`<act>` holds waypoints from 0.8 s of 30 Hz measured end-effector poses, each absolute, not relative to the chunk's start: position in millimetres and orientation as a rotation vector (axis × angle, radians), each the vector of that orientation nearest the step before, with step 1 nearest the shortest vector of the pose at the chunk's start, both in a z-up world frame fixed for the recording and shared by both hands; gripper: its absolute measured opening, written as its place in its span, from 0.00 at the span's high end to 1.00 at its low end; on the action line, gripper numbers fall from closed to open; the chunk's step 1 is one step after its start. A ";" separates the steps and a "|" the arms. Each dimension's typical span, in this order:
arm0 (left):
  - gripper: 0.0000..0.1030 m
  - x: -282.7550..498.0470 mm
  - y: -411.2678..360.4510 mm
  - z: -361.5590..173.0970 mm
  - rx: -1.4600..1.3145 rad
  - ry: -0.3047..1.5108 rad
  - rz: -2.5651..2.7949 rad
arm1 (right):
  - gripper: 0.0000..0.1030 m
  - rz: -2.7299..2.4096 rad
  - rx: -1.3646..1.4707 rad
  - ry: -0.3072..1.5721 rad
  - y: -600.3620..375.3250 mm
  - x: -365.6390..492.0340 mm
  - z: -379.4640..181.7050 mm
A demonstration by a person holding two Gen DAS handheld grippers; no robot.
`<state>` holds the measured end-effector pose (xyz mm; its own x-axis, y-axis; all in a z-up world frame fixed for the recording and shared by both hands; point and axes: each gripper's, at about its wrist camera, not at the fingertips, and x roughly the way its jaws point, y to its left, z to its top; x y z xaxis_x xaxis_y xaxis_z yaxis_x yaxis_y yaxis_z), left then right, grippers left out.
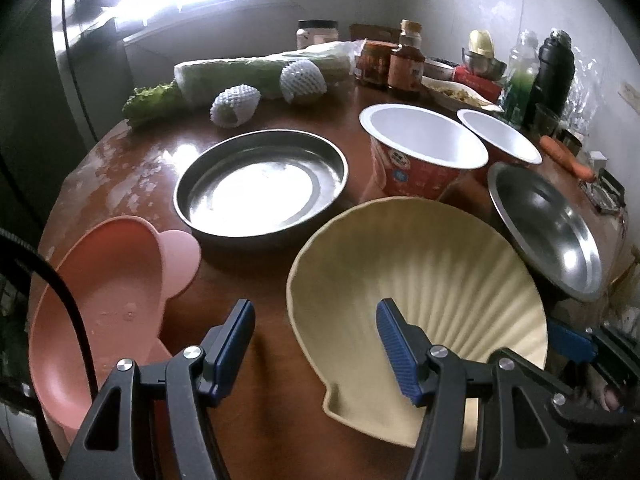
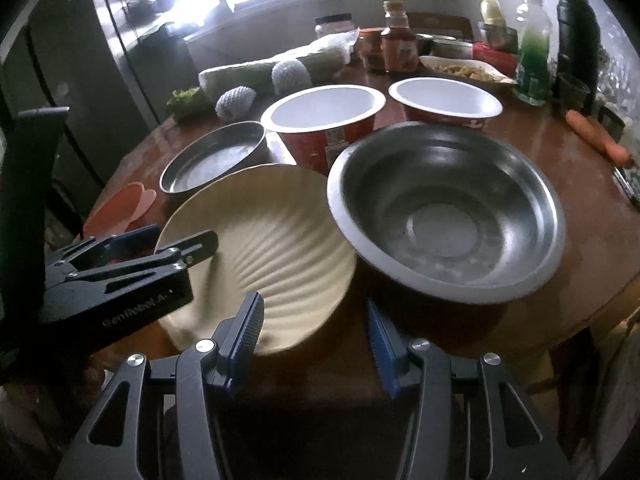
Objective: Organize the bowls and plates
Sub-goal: 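Grasp the rim of the cream shell-shaped bowl with the left tool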
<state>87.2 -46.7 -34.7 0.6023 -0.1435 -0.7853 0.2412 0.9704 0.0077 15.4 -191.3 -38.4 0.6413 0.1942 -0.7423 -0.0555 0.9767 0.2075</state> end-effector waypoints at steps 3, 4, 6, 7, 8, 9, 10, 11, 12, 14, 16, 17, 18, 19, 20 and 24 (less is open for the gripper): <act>0.45 84.1 -47.8 -34.5 0.111 0.896 -0.251 | 0.57 0.150 0.149 0.850 -187.7 15.9 -38.5; 0.48 82.9 -48.4 -34.3 0.109 0.896 -0.261 | 0.60 0.153 0.141 0.844 -186.1 15.7 -38.3; 0.54 81.4 -49.7 -33.1 0.109 0.893 -0.268 | 0.62 0.151 0.124 0.837 -183.8 15.0 -37.8; 0.54 80.8 -50.5 -32.8 0.114 0.889 -0.264 | 0.63 0.153 0.124 0.835 -183.6 14.6 -37.8; 0.55 79.6 -50.8 -32.5 0.120 0.886 -0.261 | 0.64 0.153 0.124 0.837 -184.6 15.3 -37.5; 0.56 78.4 -50.5 -32.0 0.119 0.884 -0.257 | 0.65 0.154 0.124 0.838 -184.8 15.1 -37.5; 0.56 77.1 -50.0 -31.1 0.120 0.883 -0.254 | 0.65 0.155 0.123 0.839 -184.7 15.0 -37.5; 0.56 75.6 -49.4 -29.8 0.120 0.880 -0.251 | 0.65 0.157 0.122 0.840 -184.3 14.5 -37.3; 0.56 73.5 -48.4 -27.9 0.121 0.875 -0.247 | 0.65 0.159 0.120 0.839 -183.7 13.9 -36.5; 0.56 69.1 -45.7 -23.9 0.125 0.863 -0.239 | 0.65 0.167 0.116 0.835 -181.1 11.7 -34.4; 0.56 64.9 -41.3 -19.7 0.116 0.855 -0.236 | 0.65 0.175 0.110 0.831 -177.7 10.0 -31.5; 0.56 62.6 -38.0 -17.3 0.111 0.851 -0.233 | 0.65 0.179 0.107 0.829 -176.0 9.2 -30.0; 0.56 60.5 -35.2 -14.9 0.107 0.847 -0.229 | 0.65 0.185 0.104 0.825 -173.9 8.0 -28.0; 0.56 58.5 -31.9 -12.2 0.102 0.842 -0.223 | 0.65 0.190 0.101 0.822 -172.0 7.1 -26.3; 0.56 56.2 -28.2 -8.9 0.096 0.835 -0.217 | 0.65 0.197 0.096 0.816 -169.1 5.8 -23.8; 0.56 47.5 -10.4 4.0 0.073 0.802 -0.173 | 0.65 0.233 0.064 0.797 -152.7 2.8 -12.5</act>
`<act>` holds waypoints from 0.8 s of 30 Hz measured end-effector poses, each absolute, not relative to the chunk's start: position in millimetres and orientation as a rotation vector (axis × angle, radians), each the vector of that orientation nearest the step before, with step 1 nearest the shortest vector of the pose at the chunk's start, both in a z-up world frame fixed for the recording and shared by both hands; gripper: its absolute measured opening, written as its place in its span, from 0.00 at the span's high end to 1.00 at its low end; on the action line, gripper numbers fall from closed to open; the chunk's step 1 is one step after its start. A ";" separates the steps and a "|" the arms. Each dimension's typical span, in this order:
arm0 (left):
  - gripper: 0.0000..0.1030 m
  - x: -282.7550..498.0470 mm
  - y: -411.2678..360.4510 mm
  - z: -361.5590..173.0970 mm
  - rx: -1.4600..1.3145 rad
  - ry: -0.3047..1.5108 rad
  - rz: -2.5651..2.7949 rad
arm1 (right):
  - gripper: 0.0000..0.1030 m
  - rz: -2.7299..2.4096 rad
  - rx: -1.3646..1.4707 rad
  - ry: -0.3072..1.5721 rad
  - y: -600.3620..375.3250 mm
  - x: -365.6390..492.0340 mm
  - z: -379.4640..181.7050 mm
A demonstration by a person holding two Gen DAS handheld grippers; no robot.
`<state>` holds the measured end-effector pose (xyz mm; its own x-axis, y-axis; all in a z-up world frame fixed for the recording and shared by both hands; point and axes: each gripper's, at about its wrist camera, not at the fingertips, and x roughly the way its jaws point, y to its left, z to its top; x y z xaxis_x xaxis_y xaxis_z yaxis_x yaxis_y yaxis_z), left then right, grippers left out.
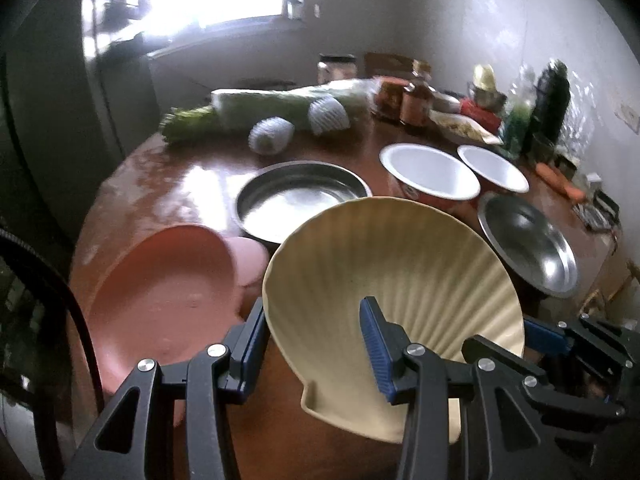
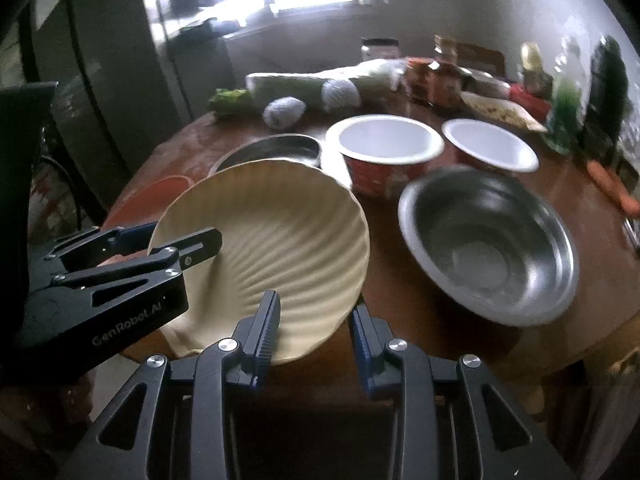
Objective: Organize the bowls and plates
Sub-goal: 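Grasp the rim of the cream shell-shaped bowl with the left tool, then lift the shell bowl and lower it onto the pink plate, then release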
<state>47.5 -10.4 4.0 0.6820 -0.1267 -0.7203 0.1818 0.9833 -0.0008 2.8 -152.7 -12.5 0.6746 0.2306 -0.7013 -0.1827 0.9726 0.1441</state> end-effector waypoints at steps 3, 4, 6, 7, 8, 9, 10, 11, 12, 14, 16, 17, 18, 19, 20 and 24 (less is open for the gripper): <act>0.56 42.2 8.8 13.7 0.049 0.775 -0.126 | 0.65 0.270 0.039 0.782 -137.1 4.7 -3.0; 0.56 41.1 16.3 16.5 0.041 0.768 -0.106 | 0.65 0.289 0.025 0.774 -128.6 6.7 1.5; 0.56 38.4 33.9 21.2 0.026 0.757 -0.056 | 0.65 0.322 0.007 0.764 -115.7 10.5 7.3; 0.56 37.6 42.3 22.5 0.018 0.754 -0.035 | 0.65 0.350 -0.002 0.761 -106.3 14.5 10.9; 0.56 36.5 50.5 22.9 0.011 0.753 -0.017 | 0.65 0.366 -0.008 0.760 -100.1 17.3 12.6; 0.56 36.0 58.4 23.2 0.002 0.753 -0.001 | 0.65 0.392 -0.019 0.759 -91.0 21.6 14.9; 0.56 35.6 67.8 22.9 -0.008 0.756 0.020 | 0.65 0.414 -0.033 0.756 -81.9 25.9 16.8; 0.56 36.8 75.3 22.1 -0.013 0.758 0.034 | 0.65 0.425 -0.046 0.755 -75.0 28.8 18.0; 0.56 37.6 83.4 21.5 -0.021 0.760 0.050 | 0.65 0.442 -0.060 0.754 -66.8 32.8 18.9; 0.56 40.4 96.9 20.4 -0.029 0.763 0.077 | 0.65 0.474 -0.069 0.768 -51.7 41.7 18.1; 0.56 42.6 109.9 18.2 -0.043 0.768 0.108 | 0.65 0.499 -0.074 0.773 -39.3 47.0 17.1; 0.56 43.2 114.3 16.8 -0.048 0.772 0.119 | 0.65 0.512 -0.090 0.776 -30.2 50.1 15.8; 0.56 43.2 118.5 15.2 -0.053 0.774 0.128 | 0.65 0.517 -0.098 0.778 -25.4 53.8 14.8; 0.56 42.8 123.1 13.4 -0.059 0.778 0.137 | 0.65 0.529 -0.111 0.782 -17.6 57.6 13.3; 0.56 42.5 127.5 11.3 -0.066 0.786 0.145 | 0.65 0.540 -0.117 0.789 -12.9 60.8 12.1; 0.56 40.6 133.9 4.1 -0.071 0.807 0.159 | 0.65 0.581 -0.148 0.817 0.6 71.8 6.9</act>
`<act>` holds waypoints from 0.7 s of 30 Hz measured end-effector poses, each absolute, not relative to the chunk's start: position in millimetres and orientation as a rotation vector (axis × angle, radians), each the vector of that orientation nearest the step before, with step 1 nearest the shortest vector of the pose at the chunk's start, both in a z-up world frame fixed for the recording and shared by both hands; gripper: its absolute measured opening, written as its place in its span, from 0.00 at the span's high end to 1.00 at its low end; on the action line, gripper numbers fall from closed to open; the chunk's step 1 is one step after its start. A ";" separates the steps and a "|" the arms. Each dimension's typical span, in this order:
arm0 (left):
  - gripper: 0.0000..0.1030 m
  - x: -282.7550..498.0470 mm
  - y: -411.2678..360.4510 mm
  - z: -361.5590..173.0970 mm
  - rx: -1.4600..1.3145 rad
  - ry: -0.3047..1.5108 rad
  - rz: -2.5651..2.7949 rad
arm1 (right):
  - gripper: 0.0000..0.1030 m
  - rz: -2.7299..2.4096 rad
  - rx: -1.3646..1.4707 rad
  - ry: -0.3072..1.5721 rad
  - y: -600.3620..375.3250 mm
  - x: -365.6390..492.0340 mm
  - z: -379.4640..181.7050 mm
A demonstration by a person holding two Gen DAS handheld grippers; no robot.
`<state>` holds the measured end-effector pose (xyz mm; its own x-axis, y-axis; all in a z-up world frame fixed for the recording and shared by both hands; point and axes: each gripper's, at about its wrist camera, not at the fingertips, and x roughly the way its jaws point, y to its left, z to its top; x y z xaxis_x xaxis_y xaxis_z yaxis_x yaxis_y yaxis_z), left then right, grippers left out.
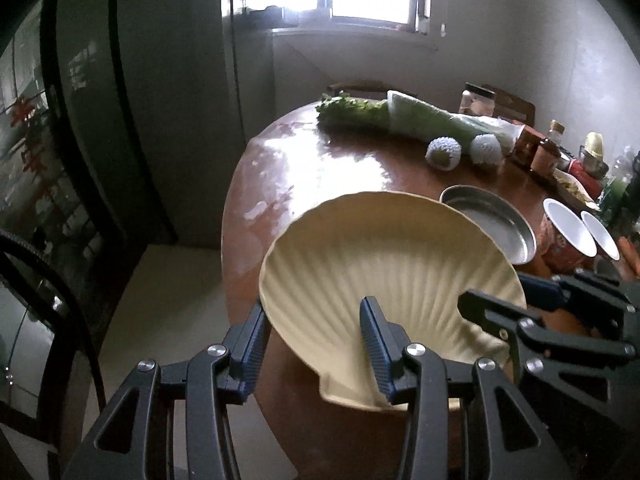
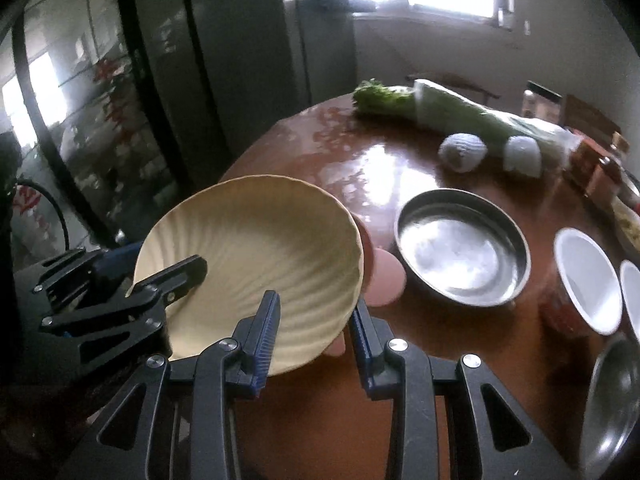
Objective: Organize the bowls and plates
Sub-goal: 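Lift the shell bowl and lower it onto the pink plate, then release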
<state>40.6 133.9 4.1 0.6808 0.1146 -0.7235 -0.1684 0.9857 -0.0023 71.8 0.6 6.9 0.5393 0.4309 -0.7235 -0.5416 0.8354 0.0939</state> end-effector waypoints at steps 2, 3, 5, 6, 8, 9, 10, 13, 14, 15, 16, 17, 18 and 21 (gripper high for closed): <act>0.56 42.6 133.4 1.2 -0.064 0.816 0.164 | 0.65 0.584 -0.175 0.827 6.8 77.5 3.0; 0.56 43.1 133.2 -0.2 -0.064 0.820 0.164 | 0.65 0.583 -0.177 0.832 8.5 81.1 1.3; 0.56 45.3 131.9 -2.7 -0.068 0.827 0.156 | 0.65 0.582 -0.182 0.841 9.7 88.2 -1.7; 0.56 46.2 130.8 -4.2 -0.066 0.832 0.154 | 0.65 0.578 -0.186 0.843 9.9 91.4 -2.8; 0.56 49.6 127.9 -6.6 -0.057 0.841 0.157 | 0.65 0.574 -0.196 0.846 9.8 95.6 -4.7; 0.56 51.0 127.4 -7.1 -0.059 0.844 0.153 | 0.65 0.571 -0.197 0.848 10.0 97.4 -5.5; 0.56 51.2 126.5 -8.0 -0.058 0.847 0.149 | 0.65 0.564 -0.210 0.843 10.7 99.1 -6.2; 0.55 51.3 123.3 -10.8 -0.052 0.857 0.137 | 0.65 0.551 -0.206 0.844 9.3 104.7 -7.1; 0.55 51.0 123.4 -11.6 -0.054 0.860 0.135 | 0.65 0.550 -0.203 0.848 8.7 107.5 -8.0; 0.55 51.4 123.3 -12.6 -0.056 0.864 0.132 | 0.65 0.547 -0.207 0.847 8.7 109.6 -9.1; 0.55 51.7 122.8 -13.2 -0.055 0.866 0.133 | 0.65 0.543 -0.211 0.847 9.0 109.8 -9.7; 0.55 51.5 122.8 -13.5 -0.052 0.868 0.138 | 0.65 0.538 -0.218 0.847 9.9 110.1 -10.8; 0.55 51.5 122.7 -14.1 -0.053 0.870 0.139 | 0.65 0.538 -0.228 0.843 11.3 110.0 -11.9; 0.55 51.6 123.1 -15.7 -0.053 0.875 0.140 | 0.65 0.524 -0.242 0.830 14.2 110.8 -12.5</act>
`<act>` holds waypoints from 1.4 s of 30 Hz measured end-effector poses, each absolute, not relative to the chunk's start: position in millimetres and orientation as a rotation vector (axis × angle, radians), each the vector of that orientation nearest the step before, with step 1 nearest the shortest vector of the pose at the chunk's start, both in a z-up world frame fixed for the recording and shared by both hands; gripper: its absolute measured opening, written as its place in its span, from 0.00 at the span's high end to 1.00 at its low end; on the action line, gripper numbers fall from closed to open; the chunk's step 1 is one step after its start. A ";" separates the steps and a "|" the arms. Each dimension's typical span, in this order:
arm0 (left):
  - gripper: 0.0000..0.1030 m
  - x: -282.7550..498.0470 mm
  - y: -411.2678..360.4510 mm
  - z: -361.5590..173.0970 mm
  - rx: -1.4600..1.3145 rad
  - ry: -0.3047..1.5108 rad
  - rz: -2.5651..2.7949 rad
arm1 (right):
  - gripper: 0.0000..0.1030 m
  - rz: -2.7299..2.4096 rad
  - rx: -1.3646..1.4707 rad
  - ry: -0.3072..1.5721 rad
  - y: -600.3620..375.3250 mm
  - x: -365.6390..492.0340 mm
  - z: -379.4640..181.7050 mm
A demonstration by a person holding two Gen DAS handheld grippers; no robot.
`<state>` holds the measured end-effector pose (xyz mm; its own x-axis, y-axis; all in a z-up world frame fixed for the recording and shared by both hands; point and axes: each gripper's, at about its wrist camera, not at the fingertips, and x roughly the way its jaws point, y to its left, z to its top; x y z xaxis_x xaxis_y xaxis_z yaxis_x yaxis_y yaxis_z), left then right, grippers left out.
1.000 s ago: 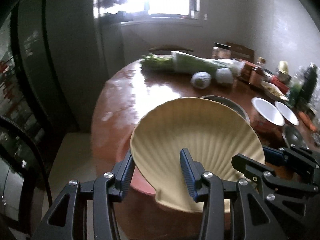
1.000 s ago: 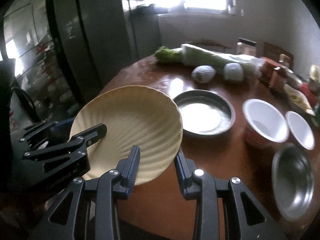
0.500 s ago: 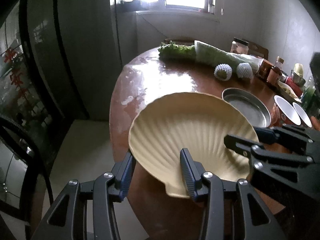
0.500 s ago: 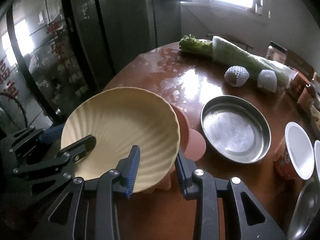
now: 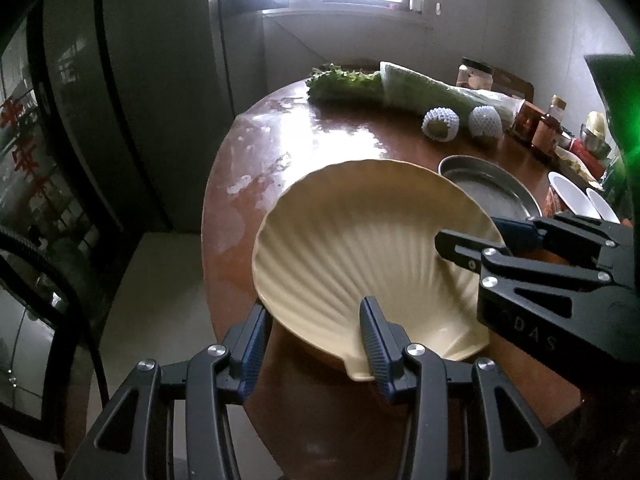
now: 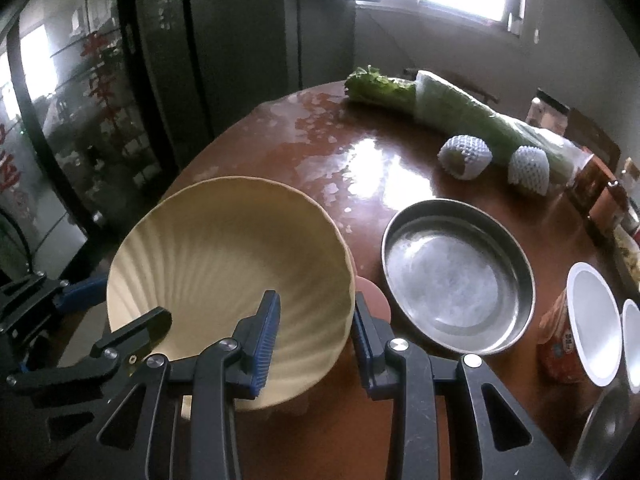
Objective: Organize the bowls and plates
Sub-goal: 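Lift the shell bowl and lower it onto the pink plate, then release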
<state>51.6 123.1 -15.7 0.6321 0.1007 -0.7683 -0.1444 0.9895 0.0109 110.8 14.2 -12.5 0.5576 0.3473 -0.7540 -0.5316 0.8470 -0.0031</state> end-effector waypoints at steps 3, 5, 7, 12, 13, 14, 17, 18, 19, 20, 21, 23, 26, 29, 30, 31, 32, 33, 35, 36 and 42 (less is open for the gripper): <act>0.56 51.5 125.9 -14.9 -0.058 0.872 0.144 | 0.65 0.524 -0.247 0.821 16.9 112.1 -12.6; 0.55 50.3 127.8 -13.8 -0.058 0.867 0.149 | 0.65 0.516 -0.252 0.814 18.2 113.5 -13.0; 0.56 50.1 129.3 -14.0 -0.060 0.871 0.156 | 0.64 0.514 -0.250 0.813 18.7 115.6 -13.3; 0.55 49.1 131.5 -13.3 -0.058 0.869 0.154 | 0.63 0.516 -0.242 0.813 19.1 117.5 -12.5; 0.55 48.7 132.1 -12.4 -0.060 0.865 0.154 | 0.63 0.519 -0.238 0.813 19.0 118.1 -12.4; 0.55 48.1 132.5 -12.1 -0.061 0.864 0.155 | 0.63 0.519 -0.237 0.815 19.0 118.7 -12.4; 0.55 46.7 133.6 -10.6 -0.057 0.861 0.163 | 0.63 0.521 -0.229 0.812 18.0 117.8 -10.6; 0.55 46.3 133.7 -9.9 -0.057 0.860 0.165 | 0.62 0.518 -0.230 0.809 17.8 117.2 -9.8; 0.55 45.6 134.0 -8.7 -0.059 0.857 0.167 | 0.62 0.516 -0.228 0.805 17.2 116.3 -8.8; 0.55 44.8 134.4 -8.1 -0.060 0.855 0.167 | 0.62 0.519 -0.227 0.801 16.7 115.5 -7.7; 0.55 44.3 134.5 -7.2 -0.058 0.853 0.170 | 0.62 0.519 -0.225 0.798 15.9 114.4 -6.9; 0.53 43.4 135.4 -6.2 -0.058 0.849 0.173 | 0.61 0.517 -0.223 0.791 14.4 112.0 -4.5; 0.53 42.0 136.9 -3.7 -0.064 0.840 0.179 | 0.58 0.505 -0.217 0.775 10.8 106.9 -0.3; 0.52 40.1 136.8 0.7 -0.062 0.826 0.187 | 0.56 0.491 -0.211 0.746 6.4 100.2 6.5; 0.52 39.3 136.1 2.5 -0.057 0.820 0.191 | 0.55 0.488 -0.210 0.740 5.1 98.9 8.3; 0.52 38.7 135.5 4.4 -0.053 0.814 0.193 | 0.54 0.484 -0.209 0.733 4.0 97.0 10.5; 0.51 38.2 134.9 6.0 -0.053 0.810 0.195 | 0.54 0.482 -0.207 0.724 2.6 94.8 13.2; 0.51 37.4 134.2 7.7 -0.054 0.808 0.197 | 0.53 0.478 -0.207 0.717 2.0 93.3 15.2; 0.51 35.5 132.5 11.7 -0.055 0.797 0.198 | 0.52 0.466 -0.206 0.700 -0.8 89.3 19.9; 0.51 34.4 131.5 14.2 -0.053 0.792 0.199 | 0.52 0.459 -0.203 0.690 -2.9 87.1 22.6; 0.50 26.6 123.0 28.4 -0.043 0.757 0.194 | 0.50 0.439 -0.193 0.642 -15.5 74.3 38.2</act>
